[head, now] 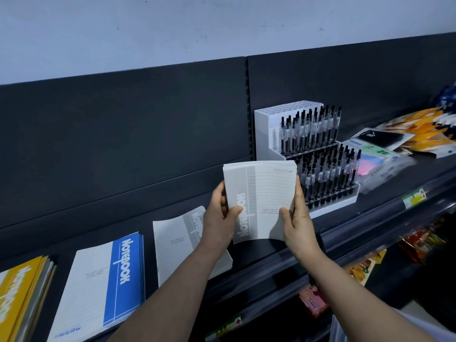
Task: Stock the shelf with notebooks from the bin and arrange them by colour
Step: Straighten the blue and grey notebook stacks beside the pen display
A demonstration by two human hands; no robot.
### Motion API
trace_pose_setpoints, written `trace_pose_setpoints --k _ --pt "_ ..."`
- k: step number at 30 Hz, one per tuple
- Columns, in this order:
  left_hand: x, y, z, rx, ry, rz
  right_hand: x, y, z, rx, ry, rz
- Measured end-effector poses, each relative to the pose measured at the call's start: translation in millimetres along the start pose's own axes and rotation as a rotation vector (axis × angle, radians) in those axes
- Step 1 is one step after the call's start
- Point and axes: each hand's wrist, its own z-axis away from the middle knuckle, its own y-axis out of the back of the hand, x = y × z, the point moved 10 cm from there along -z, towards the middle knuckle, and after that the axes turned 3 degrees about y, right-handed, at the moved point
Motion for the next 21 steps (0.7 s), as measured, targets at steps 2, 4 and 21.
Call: trace_pose_setpoints --k 2,4,21 --pt "-1 -4 2 -0.029 -0.001 -0.016 0 0 -2 -0.004 0.005 0.011" --pt "-3 -7 2 -0.046 0.011 -0.02 1 1 -3 -0.005 0.0 0.016" --pt "7 14 -1 0.039 0.049 -0.021 -23 9 -17 -0.001 -0.034 0.146"
